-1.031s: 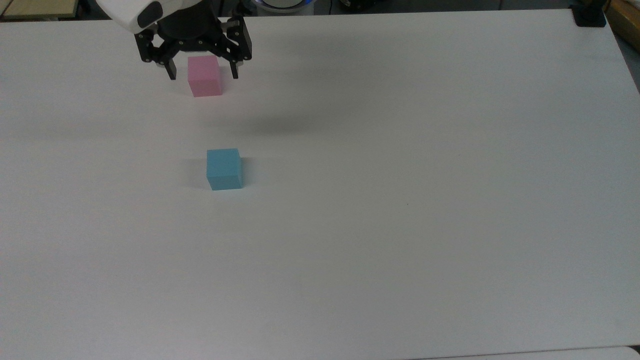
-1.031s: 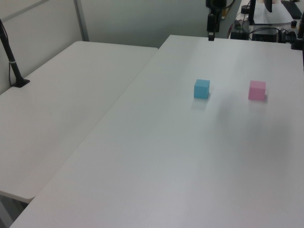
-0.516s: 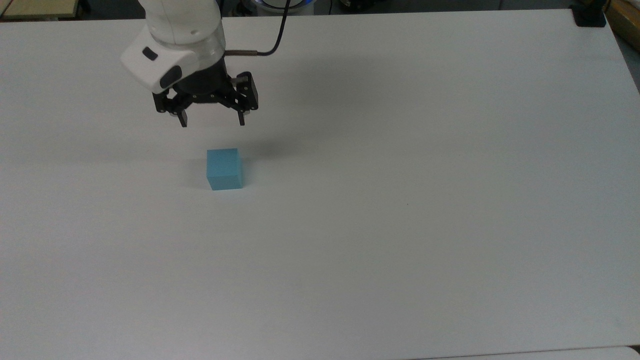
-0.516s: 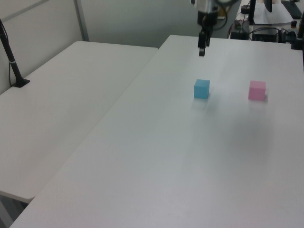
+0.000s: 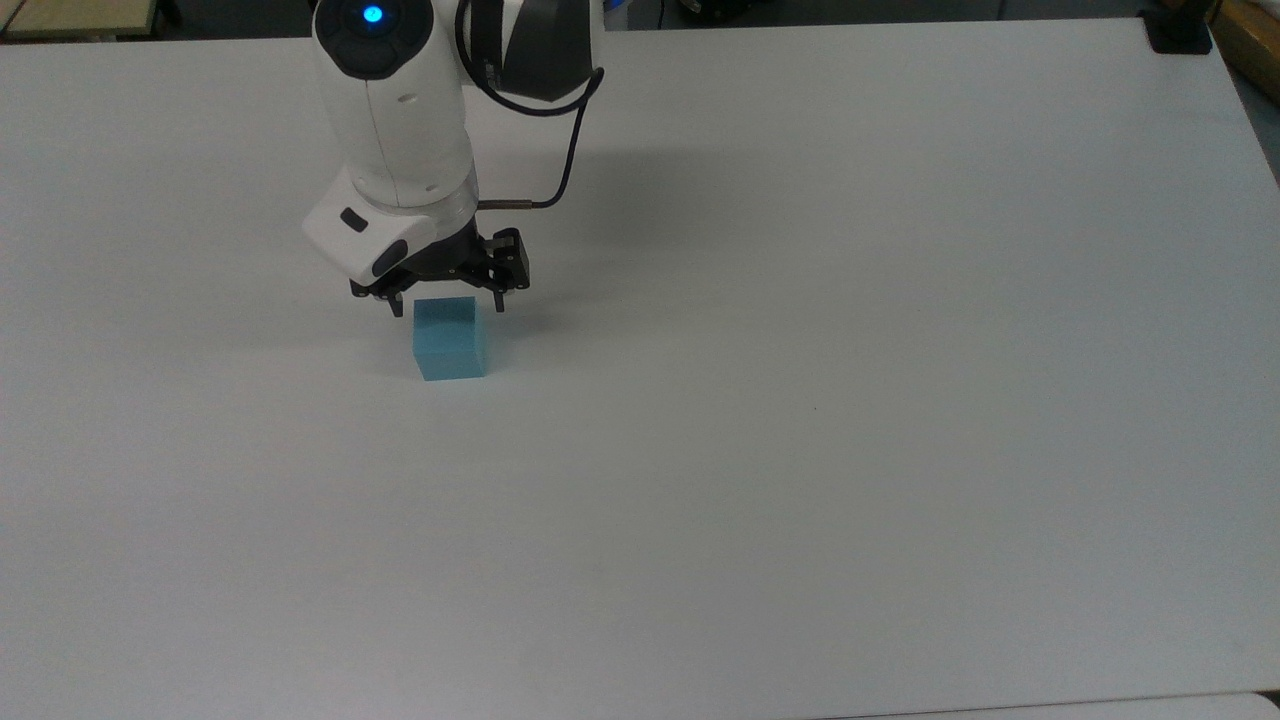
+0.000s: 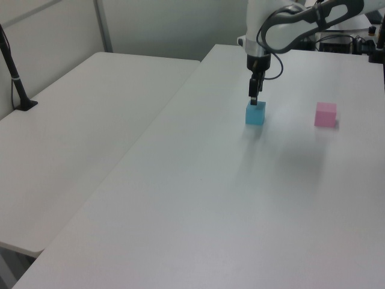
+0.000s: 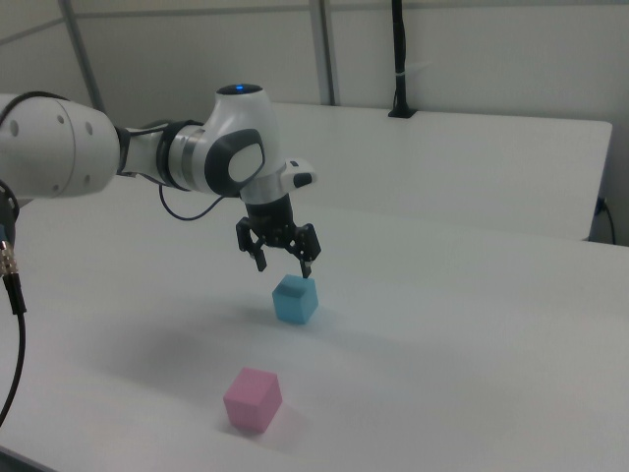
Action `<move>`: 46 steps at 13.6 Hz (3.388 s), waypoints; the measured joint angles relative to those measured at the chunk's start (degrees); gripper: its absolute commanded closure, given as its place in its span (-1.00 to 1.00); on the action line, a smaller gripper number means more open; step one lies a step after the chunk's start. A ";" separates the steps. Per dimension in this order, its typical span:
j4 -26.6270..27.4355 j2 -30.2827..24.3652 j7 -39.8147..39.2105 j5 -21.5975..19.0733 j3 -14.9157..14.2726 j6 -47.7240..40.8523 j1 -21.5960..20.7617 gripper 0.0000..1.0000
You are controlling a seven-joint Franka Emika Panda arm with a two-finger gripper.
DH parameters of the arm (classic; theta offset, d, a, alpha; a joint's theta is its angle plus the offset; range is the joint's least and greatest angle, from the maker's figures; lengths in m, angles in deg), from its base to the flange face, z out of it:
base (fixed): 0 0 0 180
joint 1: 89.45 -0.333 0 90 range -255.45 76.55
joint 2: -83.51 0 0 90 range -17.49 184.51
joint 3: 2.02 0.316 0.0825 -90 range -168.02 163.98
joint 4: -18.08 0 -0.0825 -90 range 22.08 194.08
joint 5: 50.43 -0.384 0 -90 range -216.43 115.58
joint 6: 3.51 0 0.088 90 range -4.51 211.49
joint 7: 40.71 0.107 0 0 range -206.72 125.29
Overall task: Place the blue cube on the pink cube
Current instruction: 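Close the gripper on the light-blue cube and lift it, then carry the held blue cube over the pink cube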
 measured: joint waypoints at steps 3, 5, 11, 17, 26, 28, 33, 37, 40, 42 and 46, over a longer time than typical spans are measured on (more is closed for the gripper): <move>2.54 0.67 0.00 0.73 0.00 2.93 0.00 -1.00; 3.23 1.37 0.00 1.32 0.00 4.04 0.00 -1.00; 3.62 4.23 0.00 1.80 -0.11 7.54 0.27 0.06; 3.26 3.39 -0.15 1.81 -0.19 7.31 0.42 0.53; -11.61 -5.55 -0.15 1.41 0.30 -18.18 0.09 0.50; -14.94 -6.21 -0.15 1.40 0.31 -22.16 0.11 0.50; -3.78 -15.72 -1.16 1.40 0.09 -19.26 0.39 0.50; 13.64 -31.21 -5.52 1.40 -0.09 -17.52 1.14 0.50; 21.22 -38.13 -7.87 1.40 -0.17 -17.40 2.86 0.50; 23.20 -38.84 -8.55 1.40 -0.21 -16.91 3.95 0.50; 31.80 -38.91 -12.44 1.40 -3.45 -6.78 6.71 0.50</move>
